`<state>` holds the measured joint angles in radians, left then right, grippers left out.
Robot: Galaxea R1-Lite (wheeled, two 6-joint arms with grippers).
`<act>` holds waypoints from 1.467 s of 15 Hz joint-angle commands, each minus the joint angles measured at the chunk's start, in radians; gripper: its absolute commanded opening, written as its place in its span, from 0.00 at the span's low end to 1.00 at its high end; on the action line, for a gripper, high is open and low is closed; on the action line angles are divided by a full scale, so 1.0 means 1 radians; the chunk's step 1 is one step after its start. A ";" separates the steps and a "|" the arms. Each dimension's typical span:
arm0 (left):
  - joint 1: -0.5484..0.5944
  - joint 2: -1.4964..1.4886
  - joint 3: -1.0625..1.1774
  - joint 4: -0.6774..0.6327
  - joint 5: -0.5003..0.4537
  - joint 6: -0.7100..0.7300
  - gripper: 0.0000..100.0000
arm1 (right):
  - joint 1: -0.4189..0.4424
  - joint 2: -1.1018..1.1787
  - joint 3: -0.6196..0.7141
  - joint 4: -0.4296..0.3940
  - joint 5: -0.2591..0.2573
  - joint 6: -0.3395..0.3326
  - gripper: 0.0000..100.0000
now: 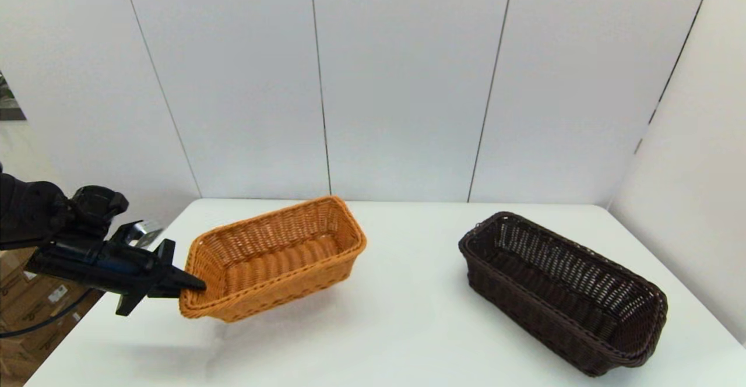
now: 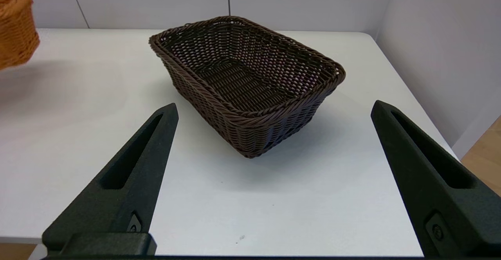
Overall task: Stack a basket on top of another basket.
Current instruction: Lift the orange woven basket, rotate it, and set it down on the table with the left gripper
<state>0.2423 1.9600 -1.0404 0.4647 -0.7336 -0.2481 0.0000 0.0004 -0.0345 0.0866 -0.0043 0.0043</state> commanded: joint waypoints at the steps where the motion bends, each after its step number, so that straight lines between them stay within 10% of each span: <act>1: -0.041 -0.004 -0.015 0.094 -0.015 0.105 0.00 | 0.000 0.000 -0.001 0.001 0.000 0.000 1.00; 22: -0.408 0.171 -0.250 0.078 0.089 -0.059 0.00 | 0.000 0.000 0.001 0.001 0.000 0.000 1.00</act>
<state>-0.1511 2.1109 -1.2787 0.5398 -0.6402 -0.3049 0.0000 0.0004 -0.0345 0.0866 -0.0047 0.0043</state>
